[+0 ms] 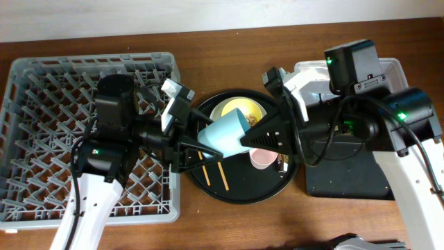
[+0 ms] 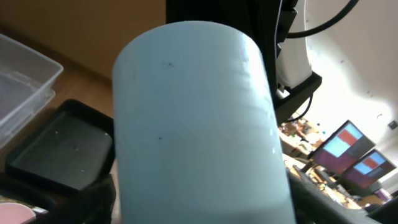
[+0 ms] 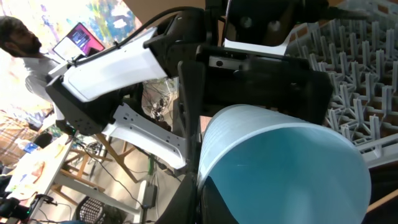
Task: Sort waste into correct bins and load items into the dishwasher rack
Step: 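Lift the blue cup and hand it to the left gripper, then carry the blue cup with the left gripper and place it in the rack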
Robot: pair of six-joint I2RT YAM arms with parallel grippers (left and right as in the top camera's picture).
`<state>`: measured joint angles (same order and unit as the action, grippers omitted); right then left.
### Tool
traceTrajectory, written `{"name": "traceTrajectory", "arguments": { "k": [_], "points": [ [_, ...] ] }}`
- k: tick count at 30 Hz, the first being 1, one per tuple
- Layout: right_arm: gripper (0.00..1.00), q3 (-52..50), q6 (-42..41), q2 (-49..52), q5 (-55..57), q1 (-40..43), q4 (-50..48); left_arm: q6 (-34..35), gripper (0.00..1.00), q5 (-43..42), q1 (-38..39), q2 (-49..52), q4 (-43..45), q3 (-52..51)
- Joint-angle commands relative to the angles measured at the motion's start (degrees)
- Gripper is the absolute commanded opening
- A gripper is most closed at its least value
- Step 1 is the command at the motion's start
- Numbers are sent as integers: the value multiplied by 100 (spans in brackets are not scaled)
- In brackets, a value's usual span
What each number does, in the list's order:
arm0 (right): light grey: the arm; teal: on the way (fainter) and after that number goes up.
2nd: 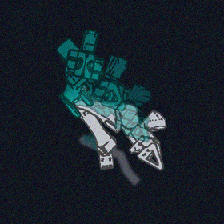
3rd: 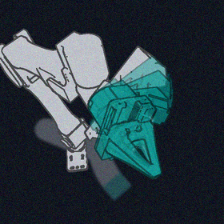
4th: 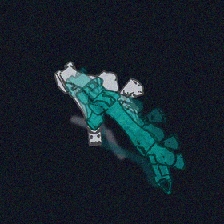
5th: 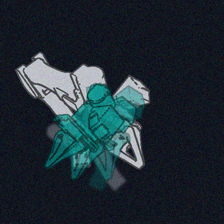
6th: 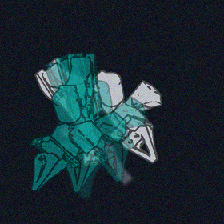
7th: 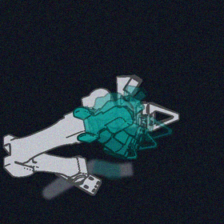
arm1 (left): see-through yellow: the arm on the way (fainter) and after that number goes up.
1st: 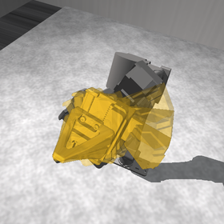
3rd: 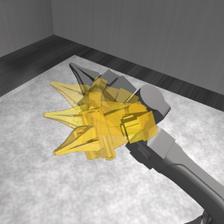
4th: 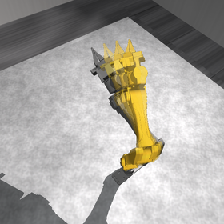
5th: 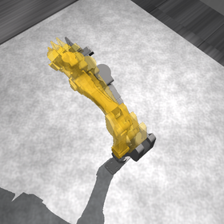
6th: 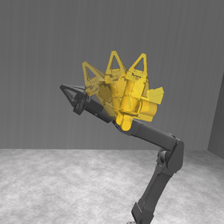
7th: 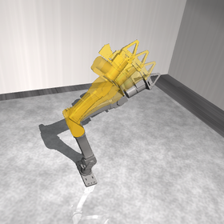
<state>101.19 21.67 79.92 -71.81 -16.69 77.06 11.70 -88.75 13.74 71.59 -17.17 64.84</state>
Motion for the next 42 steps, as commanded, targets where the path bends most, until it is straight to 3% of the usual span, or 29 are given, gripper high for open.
{"name": "traceTrajectory", "arguments": {
  "k": [1,4,5,7,8,9,10,14,18,19,23,25,30,31,34,38,40,42],
  "points": [
    [4,33,83,114,52,-61,-17,-13,62,-107,26,-37,24,48],
    [4,33,83,188,50,-61,-17,-13,49,-107,24,-35,39,48],
    [9,33,83,192,50,-61,-17,-13,40,-107,24,-35,61,48],
    [31,42,55,175,46,-9,-37,129,23,-109,9,-35,186,48],
    [49,63,4,157,33,105,-35,358,21,-118,-50,-37,350,48],
    [94,85,-164,107,31,365,-35,896,17,-144,-219,-52,732,48],
    [99,96,-249,61,33,597,-33,1401,15,-144,-415,-59,1126,48],
    [99,96,-267,-94,192,1453,210,3222,13,-144,-1290,-57,2826,48],
    [99,94,-264,-81,1491,1707,789,5617,11,-129,-2297,92,5257,114],
    [99,94,-264,-81,1663,1707,927,6111,11,195,-2653,208,5814,197],
    [99,94,-262,-81,1720,1707,1084,6081,11,1491,-3230,223,5759,199],
    [99,94,-260,-81,1880,1707,1147,5504,11,2256,-3346,232,5066,197],
    [99,94,-262,-81,1919,1707,1172,3051,12,4284,-3329,234,1985,197],
    [99,94,-262,-81,1919,1707,1169,2293,12,4649,-3324,234,1102,199],
    [99,94,-260,-81,2162,1707,1130,1180,5,4660,-3270,243,-498,426],
    [99,94,-262,-81,2363,1707,1134,214,4,4988,-3069,584,-2527,1845],
    [99,94,-262,-81,2756,1707,1145,-483,4,6929,-2293,1285,-4725,3700],
    [99,94,-262,-81,2774,1707,1145,-640,4,7471,-1823,1770,-5600,4511]
  ]
}}
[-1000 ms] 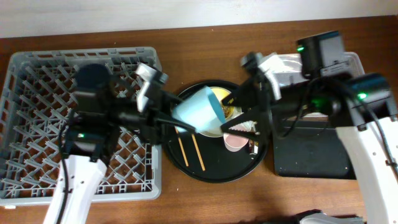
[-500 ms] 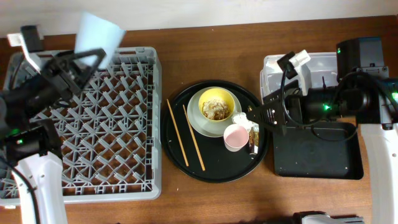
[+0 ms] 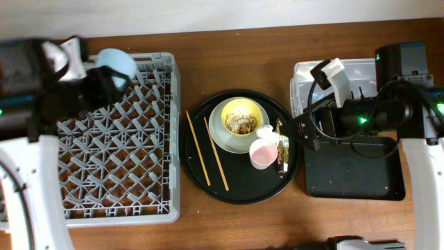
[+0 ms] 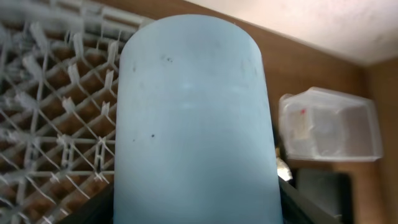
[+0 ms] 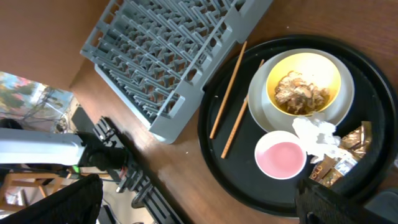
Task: Sort waste into correct bins and load items into the dishwasher rack
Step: 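Carry the blue cup with the left gripper and place it in the rack, then grasp the pink cup on the tray with the right gripper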
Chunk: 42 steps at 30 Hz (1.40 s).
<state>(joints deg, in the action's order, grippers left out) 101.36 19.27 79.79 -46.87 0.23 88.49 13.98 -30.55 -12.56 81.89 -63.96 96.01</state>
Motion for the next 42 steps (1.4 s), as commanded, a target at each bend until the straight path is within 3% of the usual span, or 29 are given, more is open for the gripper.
{"name": "traceTrajectory", "arguments": {
  "k": [1,4,11,18,23,26,27,34,38,42],
  "points": [
    [99,76,-22,-68,280,17,2,-981,3,2026,1390,1453,-1631,2031],
    [99,76,-22,-68,280,17,2,-977,2,2446,1692,1888,-1631,2031],
    [99,76,-22,-68,280,17,2,-977,2,2457,1777,3482,-1624,2031],
    [99,76,-22,-68,280,17,2,-975,2,2798,1766,3834,-1670,2028],
    [99,76,-22,-68,280,17,2,-975,50,2804,1764,3845,-1668,2028],
    [99,76,-22,-68,280,17,2,-975,95,2798,1764,3845,-1672,2031],
    [98,76,-22,-68,280,17,2,-975,99,2798,1764,3845,-1672,2031],
    [99,76,-26,-68,232,17,-33,-973,99,2391,1764,3622,-1932,2616],
    [99,76,-28,-68,382,17,-87,-973,100,1888,1766,2441,-2247,3023],
    [99,76,-26,-68,-531,17,-87,-977,99,1899,1766,1534,-2793,3021]
  ]
}}
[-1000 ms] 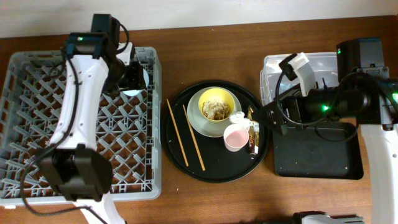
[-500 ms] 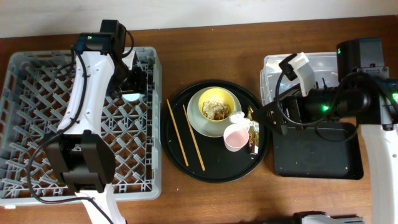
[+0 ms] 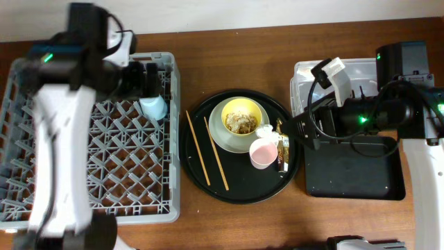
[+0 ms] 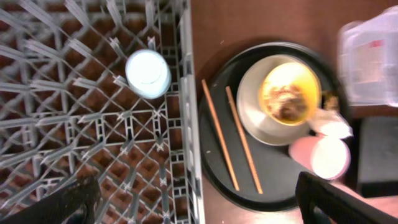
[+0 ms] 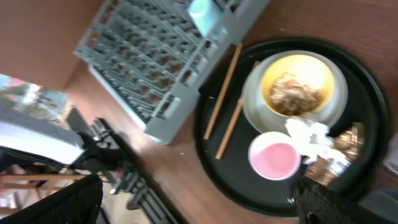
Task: Sort waste into correct bins and load items into the dishwasher rack
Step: 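Grasp the pink cup on the tray with the right gripper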
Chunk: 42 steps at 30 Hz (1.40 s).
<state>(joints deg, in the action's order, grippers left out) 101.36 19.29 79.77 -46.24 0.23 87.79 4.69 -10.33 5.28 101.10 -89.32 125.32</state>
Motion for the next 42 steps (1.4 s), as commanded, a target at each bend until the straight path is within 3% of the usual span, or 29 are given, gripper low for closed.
{"name": "traceTrajectory", "arguments": {
  "k": [1,2,3,4,5,7,10,17,23,32,42],
  "points": [
    [100,76,-28,-66,-627,15,-15,-48,99,-125,-17,-459,-452,90],
    [75,63,-83,-59,-619,9,48,-50,99,-122,-17,-470,-588,90],
    [67,24,-221,-59,-511,-42,223,-50,99,-127,-17,-468,-721,76],
    [41,-24,-221,-61,-219,-181,455,-50,99,-133,-17,-470,-739,-15],
    [32,-79,-223,-68,96,-367,562,-50,98,-131,-17,-470,-739,-76],
    [30,-328,-520,-68,997,-1045,444,-293,96,-129,-17,-470,-721,-216],
    [32,-1069,-2247,-66,2916,-1985,-599,-328,96,-125,-17,-470,-739,-380],
    [32,-3176,-3355,-55,4507,-3346,-2968,-326,96,24,-17,-470,-680,-706],
    [29,-4286,-3355,-55,4588,-3445,-4122,-321,97,2,-17,-470,-675,-706],
    [28,-5097,-3353,136,4544,-3445,-5283,-302,97,2,-9,-470,-680,-706],
    [6,-5064,-3355,466,4441,-3445,-5243,-299,97,2,31,-470,-656,-710]
  ]
}}
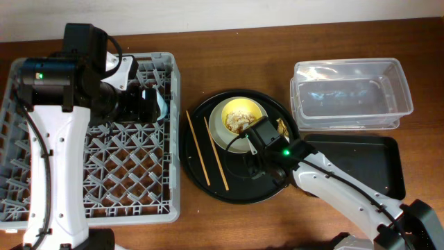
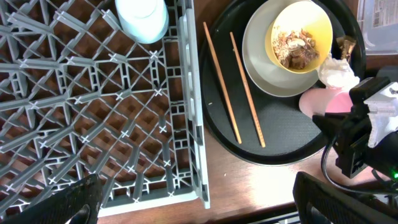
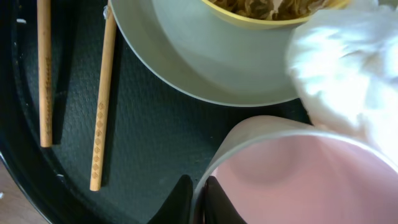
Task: Sort waste into correct bins and load items into the dishwasher rack
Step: 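Grasp the pink cup on the tray with the right gripper, then hand the pink cup from the right gripper to the left gripper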
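My right gripper (image 3: 200, 196) is down in the black round tray (image 1: 208, 187), shut on the rim of the pink cup (image 3: 298, 180). In the overhead view that gripper (image 1: 258, 149) hides the cup. The pale blue cup (image 2: 142, 15) stands upside down in the grey dishwasher rack (image 1: 41, 208), near its far right corner. Above the rack, my left gripper (image 2: 199, 208) hangs wide open and holds nothing. A yellow bowl of food (image 1: 239, 114) sits on a white plate (image 3: 205, 68). Two chopsticks (image 1: 208, 153) lie on the tray's left side.
A crumpled white tissue (image 3: 348, 81) lies against the pink cup and the plate. Shiny wrappers (image 1: 281, 127) lie at the tray's right edge. A clear plastic bin (image 1: 347, 94) stands at the back right, with a black bin (image 1: 368, 167) in front of it.
My right gripper was open over the bins beside the tray; now it is down in the tray, shut on the pink cup's rim. The left gripper remains open over the rack.
At first both grippers met at the blue cup over the tray. Then the left one held it at the rack's far edge, with the right drawn back open. Then the cup stood upside down in the rack, released. Now the right grips the pink cup.
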Robot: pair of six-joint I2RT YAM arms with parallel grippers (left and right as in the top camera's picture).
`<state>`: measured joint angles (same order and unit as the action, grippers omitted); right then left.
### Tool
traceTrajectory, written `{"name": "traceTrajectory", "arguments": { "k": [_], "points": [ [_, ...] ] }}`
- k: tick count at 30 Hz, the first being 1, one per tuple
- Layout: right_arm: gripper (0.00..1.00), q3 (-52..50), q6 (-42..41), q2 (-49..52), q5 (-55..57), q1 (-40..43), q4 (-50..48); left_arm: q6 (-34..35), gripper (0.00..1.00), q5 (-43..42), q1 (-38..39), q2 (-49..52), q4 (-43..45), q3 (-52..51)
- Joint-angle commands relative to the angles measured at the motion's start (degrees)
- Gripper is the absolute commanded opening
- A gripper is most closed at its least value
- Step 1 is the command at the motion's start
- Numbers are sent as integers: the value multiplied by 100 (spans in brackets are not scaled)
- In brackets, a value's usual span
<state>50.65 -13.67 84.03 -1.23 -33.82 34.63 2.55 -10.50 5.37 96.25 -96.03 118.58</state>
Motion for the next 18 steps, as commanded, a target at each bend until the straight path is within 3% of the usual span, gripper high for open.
{"name": "traceTrajectory", "arguments": {
  "k": [1,4,6,9,12,15,18],
  "points": [
    [4,68,-59,20,-188,-39,122,-85,97,20,22,15,15,-37],
    [4,927,-55,-264,-763,-28,962,-90,97,-133,20,13,-7,-35],
    [4,1744,-15,-588,-892,-24,1674,-461,97,-763,9,-7,13,-35],
    [4,2929,-9,-1244,-1379,190,2367,-1945,97,-3661,-289,-44,-28,-35],
    [4,3228,275,-1873,-3171,1056,2256,-2671,97,-5670,-487,-44,-28,-35],
    [4,3213,542,-1976,-5307,2096,1790,-2977,97,-6568,-433,-44,-52,-35],
    [4,3206,592,-1657,-7326,2365,977,-3364,96,-6944,-208,-44,-44,-35]
  ]
}}
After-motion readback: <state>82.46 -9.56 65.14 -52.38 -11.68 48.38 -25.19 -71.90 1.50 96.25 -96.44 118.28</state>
